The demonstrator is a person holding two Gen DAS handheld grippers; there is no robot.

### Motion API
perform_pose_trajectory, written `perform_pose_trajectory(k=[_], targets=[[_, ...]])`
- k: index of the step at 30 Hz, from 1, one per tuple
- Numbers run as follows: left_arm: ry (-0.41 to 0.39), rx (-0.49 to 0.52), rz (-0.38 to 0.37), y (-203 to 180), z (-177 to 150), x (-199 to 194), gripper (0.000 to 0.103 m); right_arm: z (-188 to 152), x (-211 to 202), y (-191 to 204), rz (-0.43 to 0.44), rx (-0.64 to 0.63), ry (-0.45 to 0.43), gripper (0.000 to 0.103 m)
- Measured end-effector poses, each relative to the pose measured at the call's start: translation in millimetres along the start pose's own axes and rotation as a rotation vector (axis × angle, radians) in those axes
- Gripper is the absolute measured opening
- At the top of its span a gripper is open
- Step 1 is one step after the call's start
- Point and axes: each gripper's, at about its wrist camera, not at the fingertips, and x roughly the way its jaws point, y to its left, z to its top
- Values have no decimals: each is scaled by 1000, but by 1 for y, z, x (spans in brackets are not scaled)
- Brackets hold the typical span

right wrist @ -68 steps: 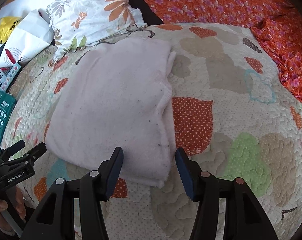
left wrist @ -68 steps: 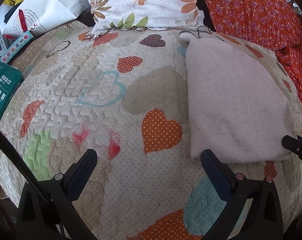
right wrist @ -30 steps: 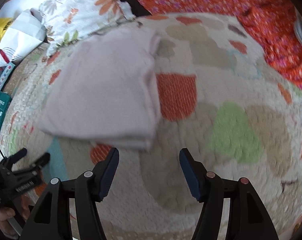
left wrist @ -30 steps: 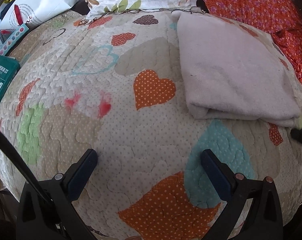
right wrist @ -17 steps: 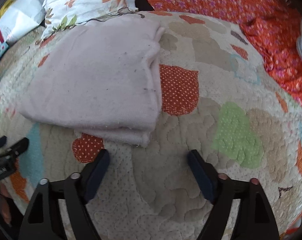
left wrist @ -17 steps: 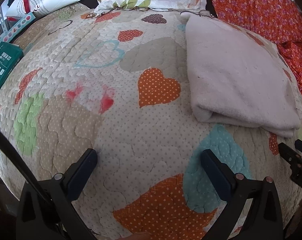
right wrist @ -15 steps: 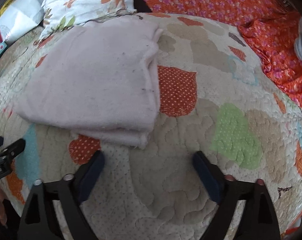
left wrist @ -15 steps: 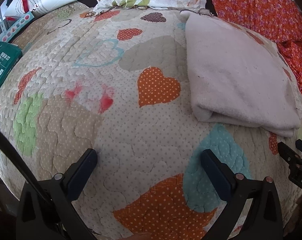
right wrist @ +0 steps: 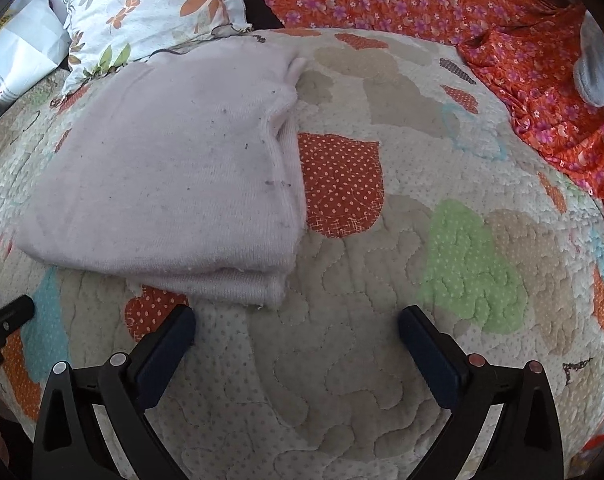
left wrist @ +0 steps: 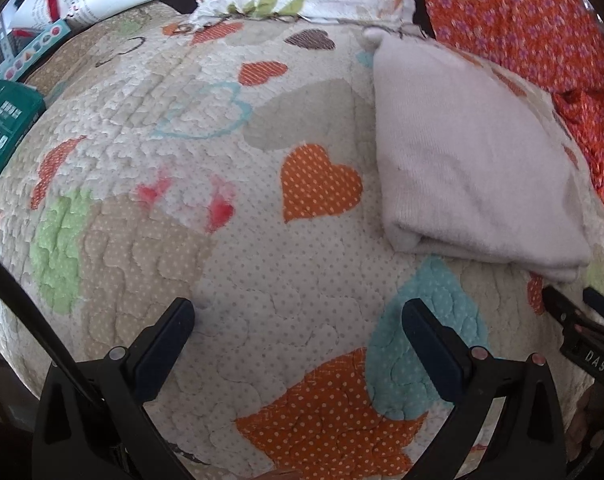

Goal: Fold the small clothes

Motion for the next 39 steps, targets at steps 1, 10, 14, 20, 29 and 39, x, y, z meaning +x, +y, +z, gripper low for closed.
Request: perform_pose_trajectory(k=[1, 10, 14, 20, 29, 39], targets=[[-12, -9, 3, 2, 1, -4, 103, 0, -2, -1, 0, 0, 5, 103], [-71, -57, 32, 14, 8, -23, 103, -6, -33, -2, 21, 40, -51, 101], [-76, -47, 49, 12, 8, -25, 103, -5, -52, 2, 13, 39, -134, 101], [-79, -22, 52, 7, 5, -25, 103, -3, -72, 7, -27, 22, -240, 101], [-70, 11, 46, -1, 4, -22, 103, 0, -63, 5, -14, 24, -212, 101], [-55, 8, 33, 1, 4, -18, 103, -4, -63, 16, -19, -30, -229, 101]])
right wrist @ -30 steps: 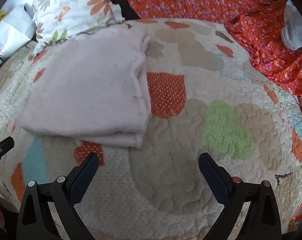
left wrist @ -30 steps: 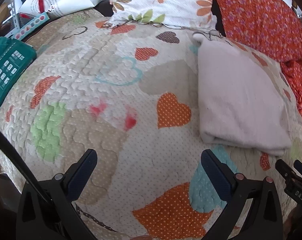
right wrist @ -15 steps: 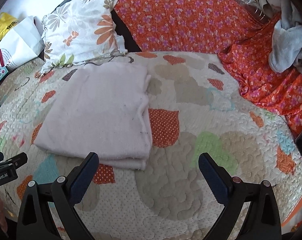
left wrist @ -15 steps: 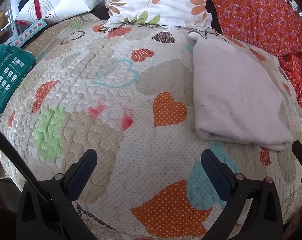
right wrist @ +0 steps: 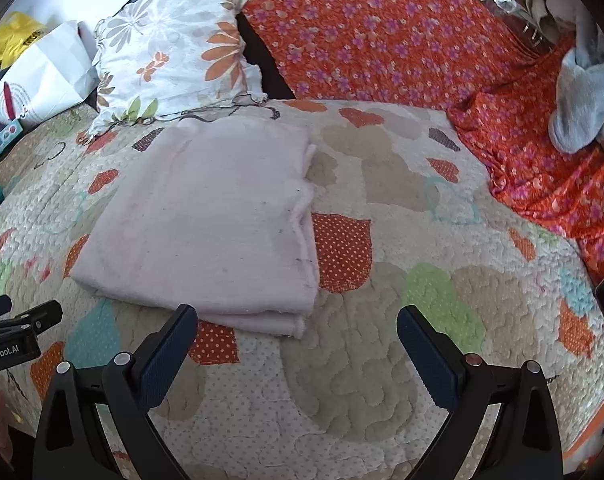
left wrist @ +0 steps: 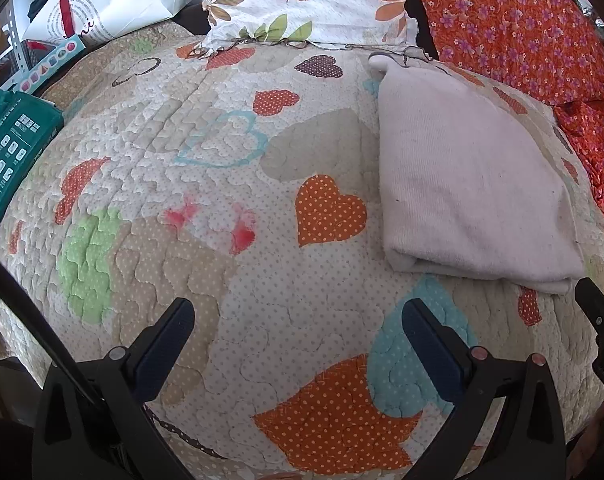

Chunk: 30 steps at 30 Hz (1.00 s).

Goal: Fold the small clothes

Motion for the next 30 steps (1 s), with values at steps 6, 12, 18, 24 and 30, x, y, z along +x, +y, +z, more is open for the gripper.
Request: perform_pose_trajectory(k=[6, 12, 18, 24, 30], targets=[[3, 1, -1, 0, 0, 0, 103, 0, -1, 2, 2, -8, -2, 101], [0, -1, 1, 0, -1, 0, 103, 0, 0, 1, 4, -7, -4, 101], [-1, 1, 3, 0, -1, 0, 103, -1, -1, 3, 3, -12, -1, 101], [-1, 0, 7, 1, -1, 1, 103, -2, -1, 5, 4, -11, 5, 101], [-5, -4, 20, 3, -2, 1, 103, -4, 5, 8, 11, -24, 26, 101]])
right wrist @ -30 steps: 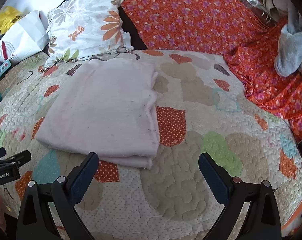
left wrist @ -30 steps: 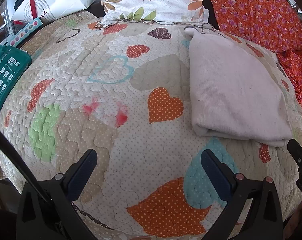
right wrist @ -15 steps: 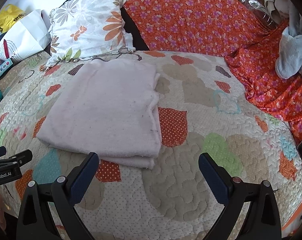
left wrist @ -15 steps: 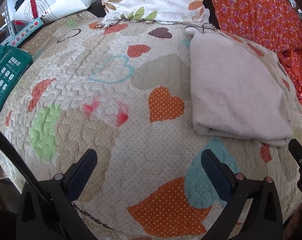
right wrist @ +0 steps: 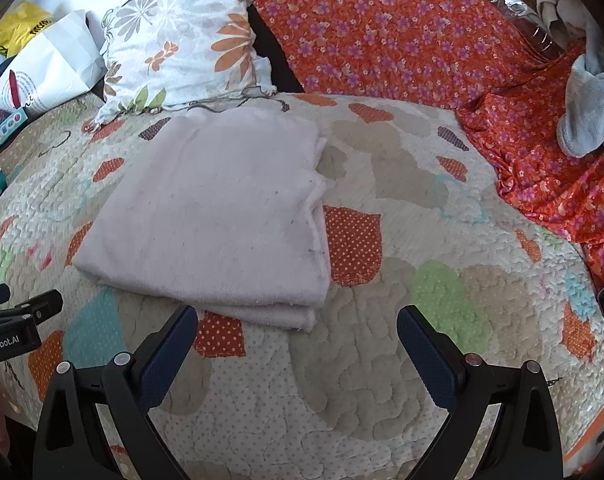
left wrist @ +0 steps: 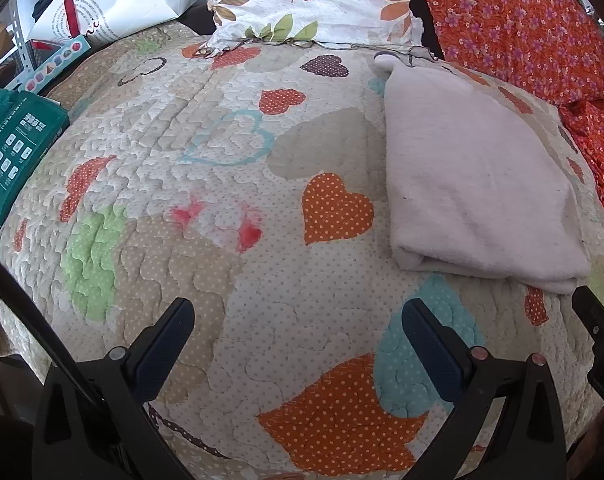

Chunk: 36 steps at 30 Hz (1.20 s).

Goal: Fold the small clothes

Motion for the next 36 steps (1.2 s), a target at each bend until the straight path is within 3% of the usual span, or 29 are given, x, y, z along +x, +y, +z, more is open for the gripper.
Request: perform_pose_trajectory(k=[16, 36], targets=[[-71, 47, 42, -10, 0, -11, 103, -1, 9, -5, 8, 25, 49, 101], [-114, 38, 17, -13, 0, -19, 103, -1, 10, -6, 12, 35, 55, 101]])
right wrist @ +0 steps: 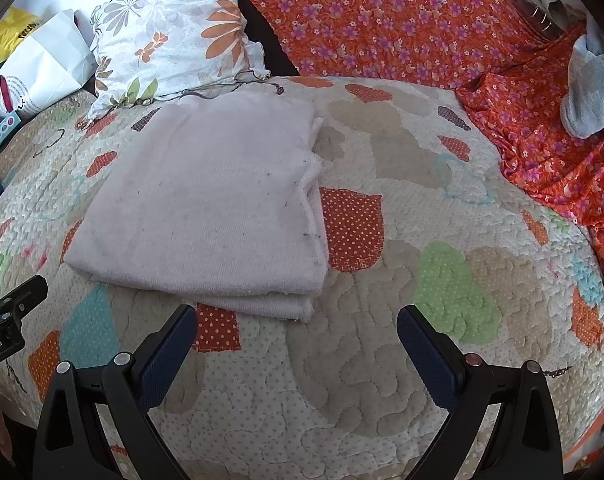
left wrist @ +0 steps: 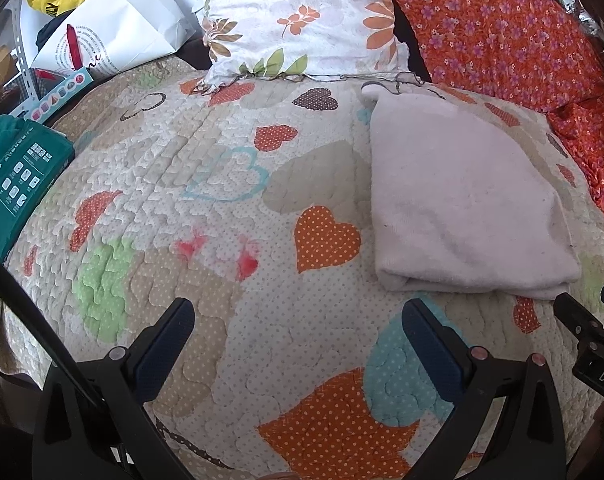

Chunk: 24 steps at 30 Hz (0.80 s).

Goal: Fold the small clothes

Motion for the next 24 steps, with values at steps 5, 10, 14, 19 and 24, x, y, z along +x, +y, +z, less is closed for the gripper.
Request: perform_pose_trajectory(k=[5, 10, 14, 19, 24], targets=[[1, 1, -1, 1, 0, 0, 103, 0, 0, 0, -1, -1, -1, 101], [4, -2, -1, -1, -1, 1, 103, 1, 0, 0, -2, 3, -4, 101], [7, -2, -4, -1, -1, 2, 103, 2, 1, -2, -1, 7, -4, 101], [24, -10, -11, -1, -2, 4, 103, 1, 1, -3, 0, 7, -2, 101], [22, -14, -10, -1, -2, 3, 103, 1, 2, -3, 1, 6, 0, 101]])
